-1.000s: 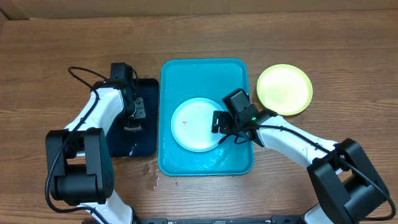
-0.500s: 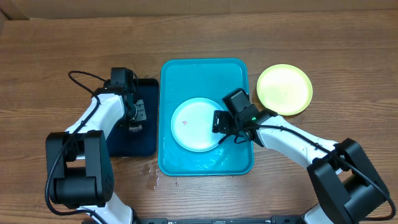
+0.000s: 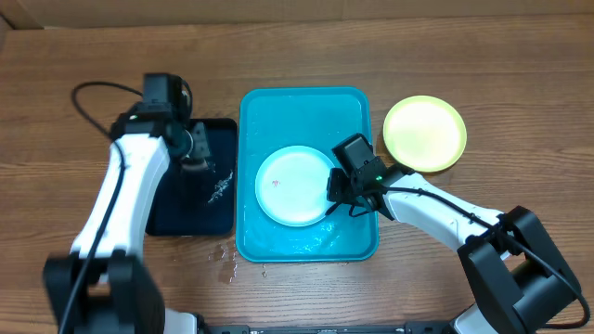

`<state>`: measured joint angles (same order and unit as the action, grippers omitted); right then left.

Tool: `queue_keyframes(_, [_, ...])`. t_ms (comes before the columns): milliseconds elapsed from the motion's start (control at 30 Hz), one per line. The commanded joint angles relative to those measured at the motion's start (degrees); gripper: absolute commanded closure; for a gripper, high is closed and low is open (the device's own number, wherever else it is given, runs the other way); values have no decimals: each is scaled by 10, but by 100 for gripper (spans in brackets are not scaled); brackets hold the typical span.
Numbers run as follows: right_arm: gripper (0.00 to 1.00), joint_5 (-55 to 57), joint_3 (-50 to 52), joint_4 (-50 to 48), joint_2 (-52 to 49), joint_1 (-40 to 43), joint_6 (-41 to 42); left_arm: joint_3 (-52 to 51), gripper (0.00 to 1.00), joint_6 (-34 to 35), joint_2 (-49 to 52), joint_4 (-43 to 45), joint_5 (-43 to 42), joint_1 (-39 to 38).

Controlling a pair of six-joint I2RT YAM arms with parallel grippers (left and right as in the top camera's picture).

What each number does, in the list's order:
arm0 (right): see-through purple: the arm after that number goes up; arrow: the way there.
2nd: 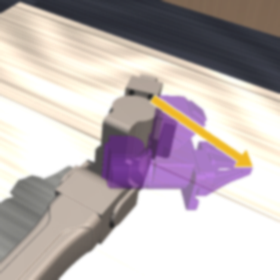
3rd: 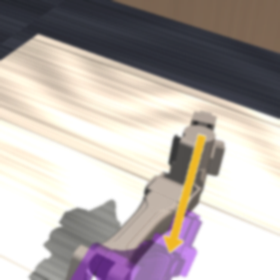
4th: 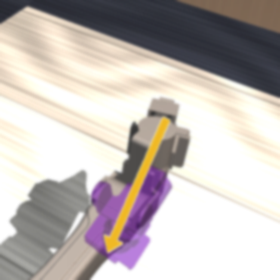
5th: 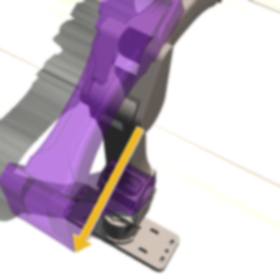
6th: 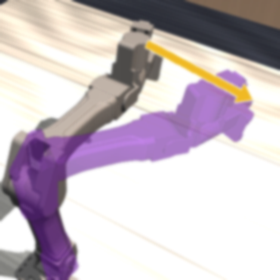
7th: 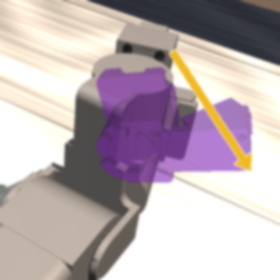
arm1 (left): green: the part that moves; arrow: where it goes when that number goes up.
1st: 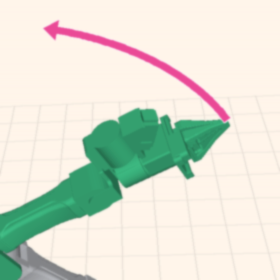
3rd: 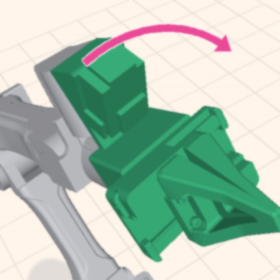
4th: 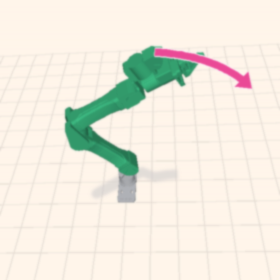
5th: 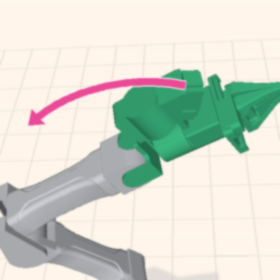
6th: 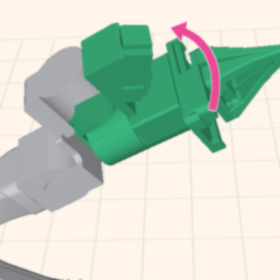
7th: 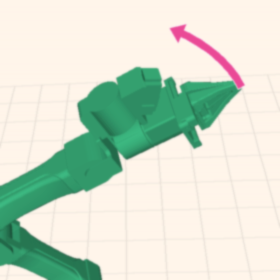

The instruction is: Clean dirty plates on tray and stack at the side

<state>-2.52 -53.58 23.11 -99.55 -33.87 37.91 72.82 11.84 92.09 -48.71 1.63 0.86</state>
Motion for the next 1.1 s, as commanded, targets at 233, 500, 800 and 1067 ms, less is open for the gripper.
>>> queue_keyframes(233, [91, -77, 9, -25, 10, -3, 3, 7, 96, 4, -49, -34, -165, -36])
queue_keyframes(500, [91, -81, 9, -27, 10, -9, 3, -40, 96, 32, -14, 7, -156, -125])
queue_keyframes(800, [84, -80, 9, -27, 10, -9, 3, -45, 96, 40, 68, 45, -156, -173])
queue_keyframes(1067, [81, -76, 9, -27, 10, -9, 3, -45, 96, 40, 98, 57, -115, -174])
